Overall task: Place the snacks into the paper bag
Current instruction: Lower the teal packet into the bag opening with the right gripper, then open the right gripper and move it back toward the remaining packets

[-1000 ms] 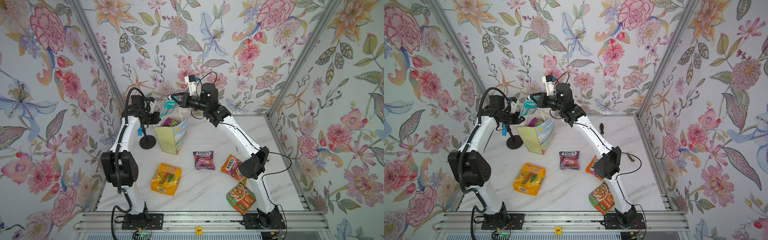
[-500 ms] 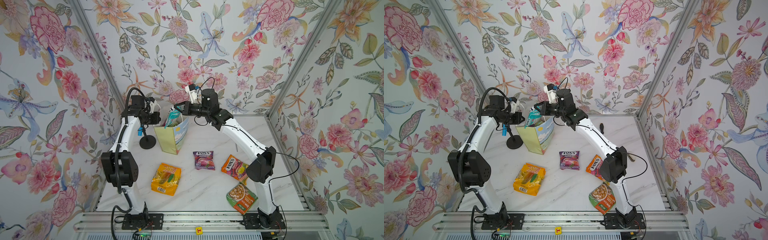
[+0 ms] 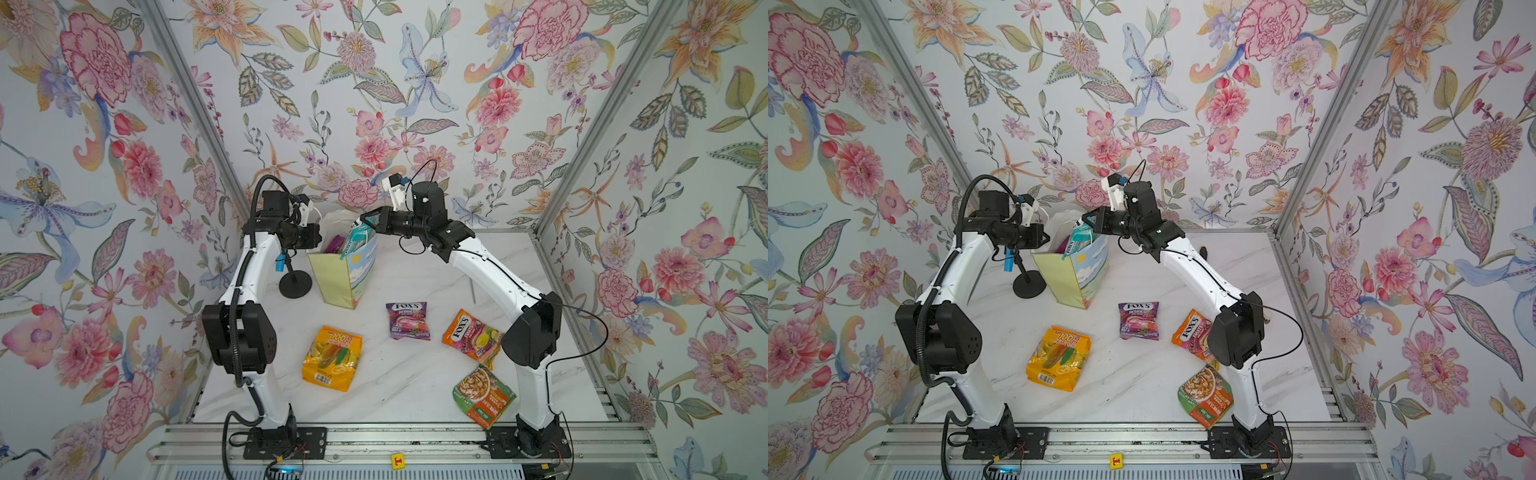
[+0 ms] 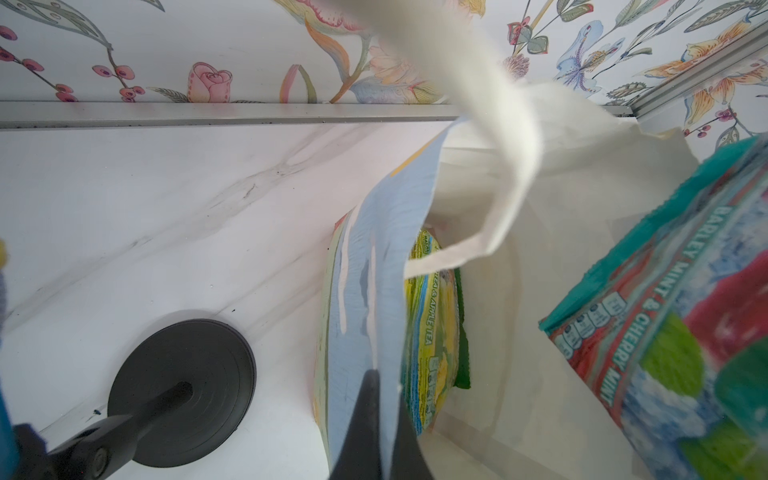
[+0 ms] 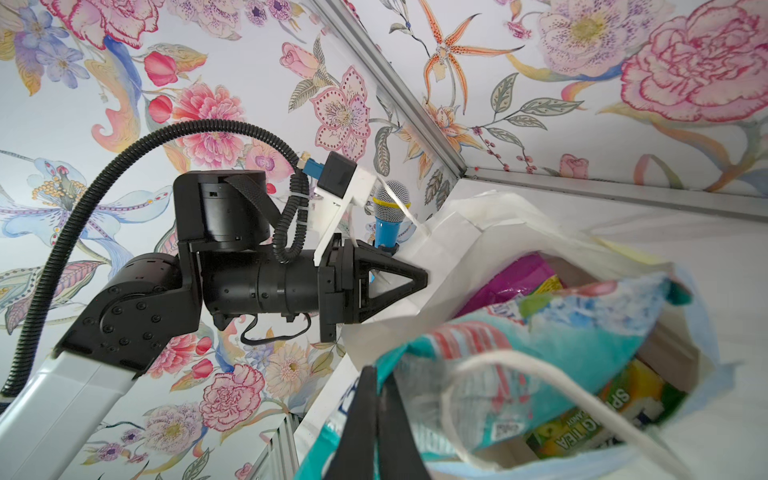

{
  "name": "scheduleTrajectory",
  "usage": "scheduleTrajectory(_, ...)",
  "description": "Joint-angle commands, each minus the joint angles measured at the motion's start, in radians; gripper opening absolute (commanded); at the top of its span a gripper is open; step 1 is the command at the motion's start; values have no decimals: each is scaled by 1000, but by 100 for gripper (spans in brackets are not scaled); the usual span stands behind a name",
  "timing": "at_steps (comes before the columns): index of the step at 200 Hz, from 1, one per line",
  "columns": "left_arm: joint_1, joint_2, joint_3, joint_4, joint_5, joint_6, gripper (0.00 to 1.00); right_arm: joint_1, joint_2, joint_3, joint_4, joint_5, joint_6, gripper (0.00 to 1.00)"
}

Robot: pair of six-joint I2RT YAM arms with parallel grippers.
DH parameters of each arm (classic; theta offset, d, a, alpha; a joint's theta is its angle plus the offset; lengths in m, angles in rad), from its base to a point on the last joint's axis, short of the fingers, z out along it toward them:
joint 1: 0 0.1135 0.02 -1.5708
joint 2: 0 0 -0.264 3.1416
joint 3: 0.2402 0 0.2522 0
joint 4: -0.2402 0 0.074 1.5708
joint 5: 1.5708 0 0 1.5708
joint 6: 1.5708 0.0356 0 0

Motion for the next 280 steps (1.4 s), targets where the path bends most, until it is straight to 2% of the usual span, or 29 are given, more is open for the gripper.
scheduleTrajectory(1,12,-39,-2,-2,13,-2,2,4,-36,-2,30,-10,13,0)
scheduleTrajectory(26,14,-39,-3,-2,11,-2,2,4,-47,-17,30,-2,9,0)
scheduleTrajectory(35,13,-40,-3,-2,11,-2,2,-25,-49,-20,30,-1,7,0)
scheduleTrajectory(66,12,-39,-3,-2,11,-2,2,-30,-50,-24,30,6,11,7)
scheduleTrajectory(99,13,-41,-3,-2,11,0,2,-35,-51,-13,31,7,16,27)
scheduleTrajectory(128,12,-39,-3,-2,11,0,2,-44,-68,-20,31,13,12,35)
scheduleTrajectory(200,12,-39,-3,-2,11,0,2,-57,-139,-74,30,38,-15,40)
scheduleTrajectory(234,13,-42,-3,-2,9,1,2,-70,-254,-216,30,84,-47,43)
scheduleTrajectory(280,13,-38,-5,-2,8,0,2,-85,-487,-584,76,195,-63,45)
